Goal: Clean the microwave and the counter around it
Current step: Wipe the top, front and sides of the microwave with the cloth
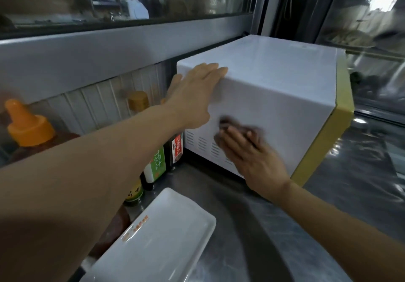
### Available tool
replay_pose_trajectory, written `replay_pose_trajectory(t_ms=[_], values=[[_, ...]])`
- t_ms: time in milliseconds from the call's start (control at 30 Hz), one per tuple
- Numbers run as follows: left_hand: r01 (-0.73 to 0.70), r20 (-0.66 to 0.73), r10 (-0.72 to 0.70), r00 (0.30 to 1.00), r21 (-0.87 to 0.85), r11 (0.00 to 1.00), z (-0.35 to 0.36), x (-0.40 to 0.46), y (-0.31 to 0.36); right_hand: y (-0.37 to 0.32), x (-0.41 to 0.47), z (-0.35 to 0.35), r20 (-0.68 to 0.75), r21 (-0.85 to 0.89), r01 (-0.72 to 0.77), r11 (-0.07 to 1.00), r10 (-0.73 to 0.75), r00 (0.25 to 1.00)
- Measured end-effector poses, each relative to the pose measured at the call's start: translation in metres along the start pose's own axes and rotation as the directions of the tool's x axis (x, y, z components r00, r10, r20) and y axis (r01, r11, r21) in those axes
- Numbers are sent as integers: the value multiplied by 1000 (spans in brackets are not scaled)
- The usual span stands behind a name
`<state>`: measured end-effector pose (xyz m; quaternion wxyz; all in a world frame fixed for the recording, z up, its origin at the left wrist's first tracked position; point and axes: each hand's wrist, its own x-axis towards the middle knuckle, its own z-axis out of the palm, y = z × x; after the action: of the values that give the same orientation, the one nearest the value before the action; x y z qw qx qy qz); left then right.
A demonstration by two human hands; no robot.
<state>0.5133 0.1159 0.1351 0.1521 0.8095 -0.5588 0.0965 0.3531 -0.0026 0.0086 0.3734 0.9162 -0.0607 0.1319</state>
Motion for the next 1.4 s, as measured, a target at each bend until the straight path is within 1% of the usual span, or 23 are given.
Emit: replay_pose_trajectory(t_ms=[100, 167, 233, 300, 367, 433, 500, 567, 633, 733, 767, 800, 833, 900, 1000, 1033, 1100, 1133, 1167, 1200, 1300, 1367, 1400], values=[[19, -4, -19, 1000, -46, 999, 4, -1, 0, -15, -36, 25, 175, -1, 152, 988, -150, 973], [28, 1, -28, 1000, -69, 997, 5, -2, 3, -10, -51, 27, 197, -11, 169, 986, -163, 967], [38, 17, -37, 999, -62, 997, 4, -1, 4, 7, -57, 13, 114, -16, 124, 992, -122, 986], [49, 38, -48, 998, -22, 999, 0, 0, 5, 33, -56, -10, -74, 14, 7, 1000, -6, 997], [36, 11, -37, 999, 33, 999, 1, -3, 9, 63, -54, -31, -227, 37, -98, 995, 103, 968], [-15, -50, 18, 999, 57, 998, 6, -7, 17, 85, -53, -45, -301, 52, -212, 976, 217, 929], [-61, -70, 65, 995, 53, 997, 14, -10, 25, 90, -55, -44, -337, 49, -342, 938, 338, 879], [-55, -85, 57, 995, 21, 998, 21, -10, 28, 76, -63, -30, -330, 44, -375, 926, 367, 870], [-46, -115, 44, 992, -10, 999, 24, -9, 27, 54, -79, -10, -277, -5, -318, 948, 304, 911], [-36, -151, 29, 988, -40, 999, 28, -9, 28, 32, -106, 6, -113, -77, -167, 983, 158, 981], [-33, -158, 26, 987, -44, 999, 29, -10, 29, 33, -111, 5, -98, -84, -159, 984, 151, 984], [-30, -163, 22, 986, -44, 999, 30, -10, 30, 38, -110, 2, -117, -77, -197, 977, 187, 975], [-27, -166, 20, 986, -43, 999, 31, -10, 31, 45, -105, -4, -168, -51, -268, 962, 256, 952], [-25, -178, 17, 984, -43, 999, 31, -9, 32, 65, -88, -18, -289, 70, -422, 904, 423, 859], [-31, -208, 21, 978, -45, 999, 33, -8, 33, 79, -66, -28, -398, 314, -486, 816, 577, 713], [-33, -217, 22, 976, -48, 998, 34, -8, 33, 73, -63, -25, -401, 429, -474, 769, 632, 663], [-38, -231, 24, 973, -55, 998, 37, -8, 32, 53, -62, -14, -273, 697, -437, 568, 774, 571], [-42, -236, 28, 971, -57, 997, 38, -8, 32, 41, -64, -8, -200, 768, -425, 479, 810, 552], [-47, -241, 31, 970, -59, 997, 40, -7, 32, 29, -70, 1, -159, 780, -441, 444, 822, 547], [-50, -246, 33, 969, -62, 997, 41, -7, 31, 18, -76, 8, -118, 771, -472, 428, 824, 554], [-41, -259, 23, 965, -65, 997, 45, -6, 32, -12, -99, 25, 37, 695, -554, 458, 747, 663], [-38, -266, 17, 964, -73, 997, 46, -6, 33, -30, -117, 44, 55, 627, -525, 576, 639, 768], [-38, -268, 17, 963, -75, 996, 47, -6, 34, -35, -122, 47, 92, 626, -524, 577, 613, 785]])
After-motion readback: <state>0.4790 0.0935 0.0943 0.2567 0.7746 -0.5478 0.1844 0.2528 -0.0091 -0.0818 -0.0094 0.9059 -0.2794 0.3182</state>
